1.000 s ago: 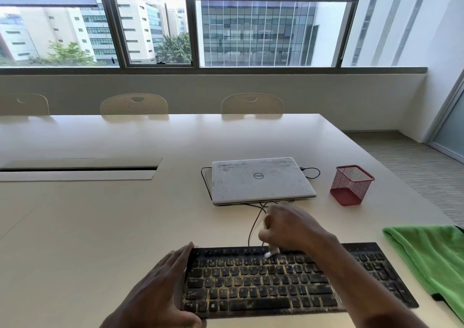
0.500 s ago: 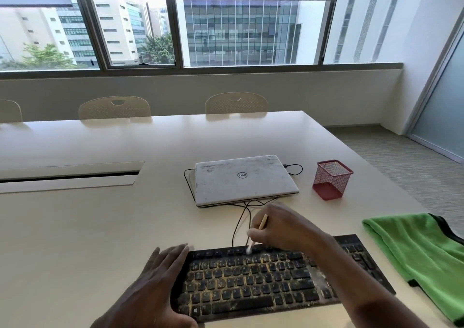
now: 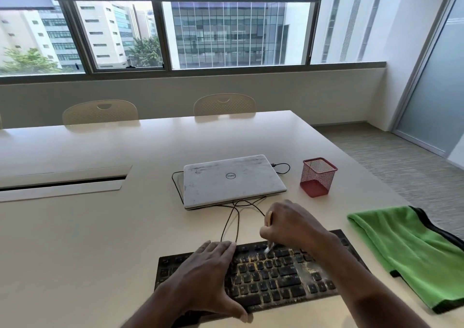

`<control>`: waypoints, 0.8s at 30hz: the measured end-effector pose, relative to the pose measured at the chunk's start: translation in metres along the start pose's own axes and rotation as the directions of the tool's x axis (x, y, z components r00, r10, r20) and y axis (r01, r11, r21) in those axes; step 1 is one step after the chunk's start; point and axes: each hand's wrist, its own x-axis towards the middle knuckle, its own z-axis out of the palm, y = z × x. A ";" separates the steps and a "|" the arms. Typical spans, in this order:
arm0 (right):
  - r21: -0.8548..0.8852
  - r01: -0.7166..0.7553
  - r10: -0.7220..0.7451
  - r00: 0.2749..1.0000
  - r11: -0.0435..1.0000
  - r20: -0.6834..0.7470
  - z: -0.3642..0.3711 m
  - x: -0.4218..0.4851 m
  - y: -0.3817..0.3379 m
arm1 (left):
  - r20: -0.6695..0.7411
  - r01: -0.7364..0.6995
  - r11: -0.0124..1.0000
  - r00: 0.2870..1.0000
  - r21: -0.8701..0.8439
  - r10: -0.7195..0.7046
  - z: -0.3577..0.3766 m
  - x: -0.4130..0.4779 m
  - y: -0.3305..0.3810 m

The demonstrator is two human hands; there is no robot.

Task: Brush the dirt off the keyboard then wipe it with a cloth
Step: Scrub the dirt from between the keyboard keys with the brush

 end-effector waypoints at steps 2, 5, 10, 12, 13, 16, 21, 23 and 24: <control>0.062 0.021 -0.019 0.999 0.998 -0.043 -0.001 0.000 0.002 | 0.000 -0.007 1.000 1.000 -0.013 0.007 0.001 0.003 0.003; 0.137 0.089 -0.084 0.995 0.987 -0.045 -0.001 -0.004 -0.002 | 0.000 -0.014 1.000 1.000 -0.013 0.014 -0.001 0.006 0.008; 0.063 0.022 -0.022 1.000 0.998 0.002 0.004 -0.010 0.007 | 0.029 -0.023 1.000 0.999 -0.016 0.024 0.001 0.014 0.015; 0.047 0.011 -0.009 0.999 0.999 -0.037 0.001 -0.008 0.009 | 0.042 -0.024 0.999 0.999 -0.023 0.025 0.001 0.016 0.016; 0.073 0.034 -0.030 0.998 0.997 -0.049 -0.001 -0.007 0.009 | 0.043 -0.023 0.999 0.999 -0.025 0.024 0.001 0.016 0.016; 0.120 0.093 -0.091 0.996 0.988 -0.023 0.000 -0.008 0.005 | 0.036 -0.024 0.999 0.999 -0.021 0.024 0.001 0.017 0.017; -0.059 -0.071 0.067 0.996 0.996 -0.067 -0.006 -0.011 0.021 | 0.037 -0.037 0.999 0.999 -0.013 0.037 0.000 0.019 0.020; -0.036 -0.067 0.063 0.991 0.997 -0.119 -0.011 -0.010 0.025 | 0.042 -0.042 0.999 0.998 -0.011 0.042 0.000 0.020 0.020; 0.023 -0.038 0.041 0.992 0.999 -0.123 -0.012 -0.010 0.026 | 0.048 -0.045 0.999 0.998 -0.008 0.045 -0.001 0.022 0.021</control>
